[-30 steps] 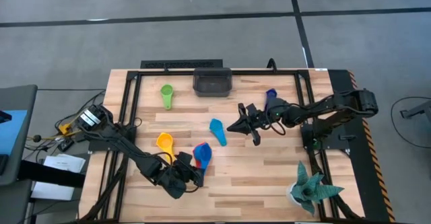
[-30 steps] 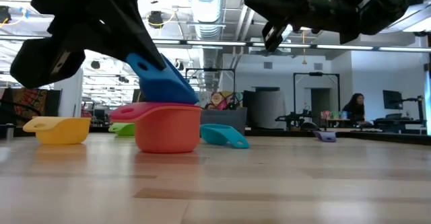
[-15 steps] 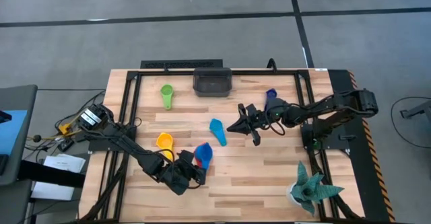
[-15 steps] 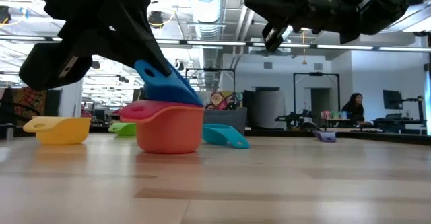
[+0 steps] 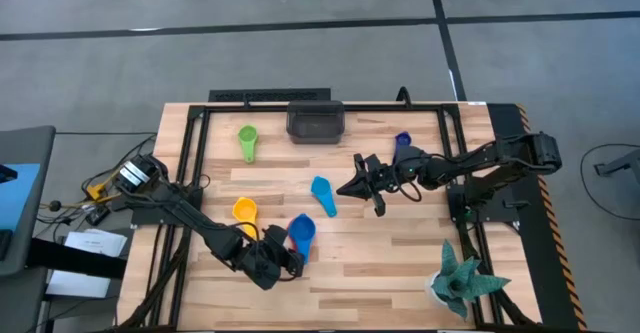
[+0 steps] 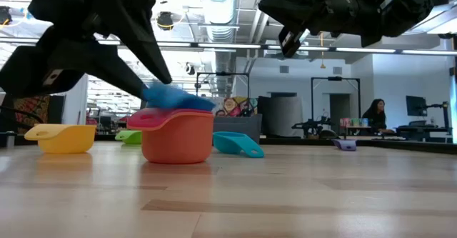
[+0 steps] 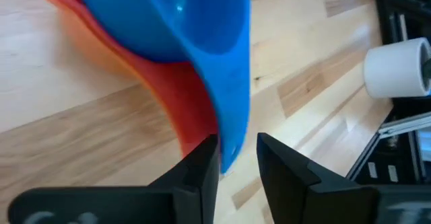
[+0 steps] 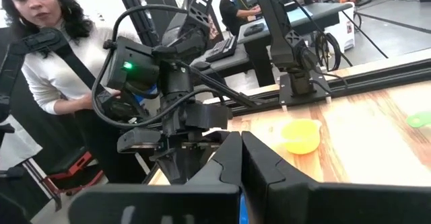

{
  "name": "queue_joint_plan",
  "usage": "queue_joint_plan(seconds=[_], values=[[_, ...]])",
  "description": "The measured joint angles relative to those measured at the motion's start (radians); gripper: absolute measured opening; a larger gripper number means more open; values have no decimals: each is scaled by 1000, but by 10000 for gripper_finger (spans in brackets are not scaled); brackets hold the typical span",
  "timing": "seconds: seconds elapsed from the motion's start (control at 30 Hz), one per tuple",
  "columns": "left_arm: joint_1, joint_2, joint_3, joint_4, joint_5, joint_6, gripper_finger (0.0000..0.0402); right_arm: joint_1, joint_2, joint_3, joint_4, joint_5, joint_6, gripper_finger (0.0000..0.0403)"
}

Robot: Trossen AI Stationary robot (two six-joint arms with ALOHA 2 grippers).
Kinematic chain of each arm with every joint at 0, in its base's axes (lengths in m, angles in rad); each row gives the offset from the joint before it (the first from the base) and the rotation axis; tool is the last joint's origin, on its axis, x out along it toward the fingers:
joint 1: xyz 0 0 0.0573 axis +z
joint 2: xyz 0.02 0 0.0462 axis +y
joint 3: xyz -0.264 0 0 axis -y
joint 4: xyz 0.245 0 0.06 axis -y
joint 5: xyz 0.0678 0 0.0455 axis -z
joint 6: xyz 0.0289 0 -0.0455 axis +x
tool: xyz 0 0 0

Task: Nest measuring cups in basket
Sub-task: Stack the blue measuring cup on top of the red measuring cup

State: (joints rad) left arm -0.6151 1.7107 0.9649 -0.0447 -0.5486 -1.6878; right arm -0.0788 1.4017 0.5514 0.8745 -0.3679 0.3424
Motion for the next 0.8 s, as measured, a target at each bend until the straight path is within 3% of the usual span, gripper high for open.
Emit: queue_joint_plan(seconds=[0.43, 0.8], values=[[-4, -85, 0, -140, 2, 16, 94, 22, 0, 1, 2, 40, 24, 18], [-4, -104, 0, -195, 53, 72, 94, 211, 116, 24, -14, 216, 122, 14]])
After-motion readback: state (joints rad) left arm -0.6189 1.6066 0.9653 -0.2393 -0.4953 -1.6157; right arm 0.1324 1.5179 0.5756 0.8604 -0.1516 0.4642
